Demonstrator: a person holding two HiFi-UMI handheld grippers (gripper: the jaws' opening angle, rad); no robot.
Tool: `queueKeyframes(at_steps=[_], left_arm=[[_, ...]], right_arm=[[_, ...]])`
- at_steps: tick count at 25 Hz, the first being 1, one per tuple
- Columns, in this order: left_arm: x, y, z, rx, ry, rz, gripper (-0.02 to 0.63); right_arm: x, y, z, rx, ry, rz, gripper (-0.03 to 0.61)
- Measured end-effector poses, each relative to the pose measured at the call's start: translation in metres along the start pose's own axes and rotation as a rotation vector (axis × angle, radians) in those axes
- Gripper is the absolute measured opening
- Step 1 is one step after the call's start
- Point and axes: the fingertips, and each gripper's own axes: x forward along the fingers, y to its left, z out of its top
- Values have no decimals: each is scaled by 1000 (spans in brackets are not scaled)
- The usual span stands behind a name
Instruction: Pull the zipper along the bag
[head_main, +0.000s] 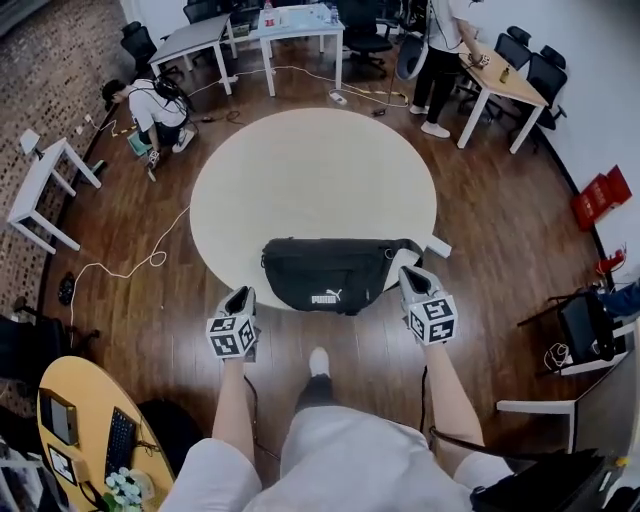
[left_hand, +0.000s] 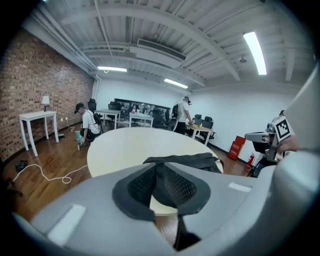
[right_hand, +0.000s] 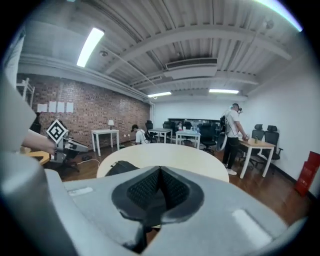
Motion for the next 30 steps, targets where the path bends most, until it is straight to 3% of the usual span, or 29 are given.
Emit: queueKeyframes(at_steps=[3,8,14,18,23,26,30], left_arm=[[-54,-72,8,52,-107,-24,26],[-159,-214,-15,110,-210,-102,18],[-274,-334,-34,100,-254,-189,18],[-322,-366,-39,186,-266,-104,18],[-364,-393,-51,186,-298,-153,17],[-382,-385,-41,182,-337,-161,17],[-402,-357,-22,227,-407,-116,17]], right_arm=[[-72,36,6,-47,-107,66,-9],[-208,90,-15,-61,-179,203,-9],[-340,115,-22,9,-191,186,-9],[-397,128,-8,34,-241,116,-9],[-444,174,-13,54,-278,96,-9],[-445,200,-4,55,-303,91,-11],[-434,226,26,-18,-340,76,-9]])
